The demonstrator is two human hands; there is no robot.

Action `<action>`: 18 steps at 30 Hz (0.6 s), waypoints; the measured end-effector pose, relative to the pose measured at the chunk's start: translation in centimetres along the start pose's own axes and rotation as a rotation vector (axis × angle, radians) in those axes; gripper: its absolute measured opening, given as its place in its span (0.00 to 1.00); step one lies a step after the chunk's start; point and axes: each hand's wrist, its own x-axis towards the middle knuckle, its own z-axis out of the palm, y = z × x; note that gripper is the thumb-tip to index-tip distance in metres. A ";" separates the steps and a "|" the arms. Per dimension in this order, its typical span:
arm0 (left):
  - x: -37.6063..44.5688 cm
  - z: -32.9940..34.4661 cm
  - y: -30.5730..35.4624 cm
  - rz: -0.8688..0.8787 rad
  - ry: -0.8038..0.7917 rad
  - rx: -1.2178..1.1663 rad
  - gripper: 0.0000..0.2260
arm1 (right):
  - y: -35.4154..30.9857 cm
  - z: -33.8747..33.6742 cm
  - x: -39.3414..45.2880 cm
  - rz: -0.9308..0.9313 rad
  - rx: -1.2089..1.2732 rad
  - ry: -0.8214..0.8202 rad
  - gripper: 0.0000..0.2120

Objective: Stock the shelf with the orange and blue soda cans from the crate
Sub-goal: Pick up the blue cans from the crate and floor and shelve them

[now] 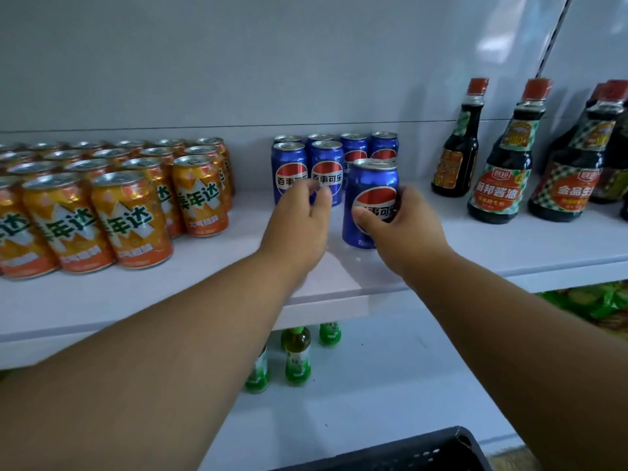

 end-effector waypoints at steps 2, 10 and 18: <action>1.2 1.0 -1.0 -0.004 -0.009 0.132 0.18 | 0.6 0.4 1.8 -0.004 -0.037 -0.014 0.26; 3.2 2.5 -2.4 0.030 -0.051 0.228 0.22 | 2.4 2.7 8.1 0.042 0.011 -0.022 0.24; 3.5 2.6 -2.4 0.020 -0.078 0.260 0.29 | 2.1 3.9 11.4 0.101 -0.049 -0.006 0.27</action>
